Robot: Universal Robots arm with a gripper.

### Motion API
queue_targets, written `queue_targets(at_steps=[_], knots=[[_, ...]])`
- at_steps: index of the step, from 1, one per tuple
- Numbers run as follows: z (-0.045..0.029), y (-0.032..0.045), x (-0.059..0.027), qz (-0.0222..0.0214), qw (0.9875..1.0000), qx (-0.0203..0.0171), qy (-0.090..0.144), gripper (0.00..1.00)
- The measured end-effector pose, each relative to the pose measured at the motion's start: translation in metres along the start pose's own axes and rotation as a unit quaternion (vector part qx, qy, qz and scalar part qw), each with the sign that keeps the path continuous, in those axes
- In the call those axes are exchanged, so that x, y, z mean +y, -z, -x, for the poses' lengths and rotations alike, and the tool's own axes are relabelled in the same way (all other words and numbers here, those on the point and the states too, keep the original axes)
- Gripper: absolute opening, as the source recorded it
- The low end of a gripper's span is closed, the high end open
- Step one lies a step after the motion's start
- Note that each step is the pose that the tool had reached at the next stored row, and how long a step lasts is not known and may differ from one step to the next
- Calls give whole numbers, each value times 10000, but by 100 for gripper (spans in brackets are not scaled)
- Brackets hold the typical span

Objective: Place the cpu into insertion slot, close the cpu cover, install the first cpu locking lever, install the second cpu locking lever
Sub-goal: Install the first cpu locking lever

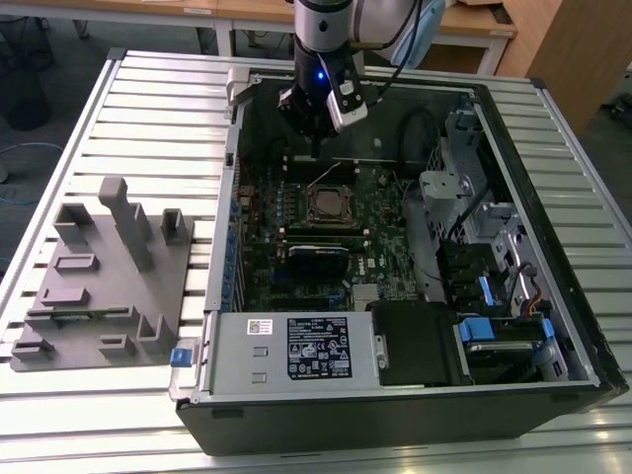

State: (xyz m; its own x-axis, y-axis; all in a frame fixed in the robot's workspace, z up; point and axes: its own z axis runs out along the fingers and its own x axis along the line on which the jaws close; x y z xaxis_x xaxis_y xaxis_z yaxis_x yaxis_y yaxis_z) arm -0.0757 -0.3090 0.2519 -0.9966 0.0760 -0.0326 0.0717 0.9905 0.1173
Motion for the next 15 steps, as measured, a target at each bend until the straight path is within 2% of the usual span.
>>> queue_targets(at_steps=[7, 15], knots=[[0, -13, -1, -23, 10000, -1, 1, 10], [0, -25, -3, -25, 10000, -2, 1, 10]])
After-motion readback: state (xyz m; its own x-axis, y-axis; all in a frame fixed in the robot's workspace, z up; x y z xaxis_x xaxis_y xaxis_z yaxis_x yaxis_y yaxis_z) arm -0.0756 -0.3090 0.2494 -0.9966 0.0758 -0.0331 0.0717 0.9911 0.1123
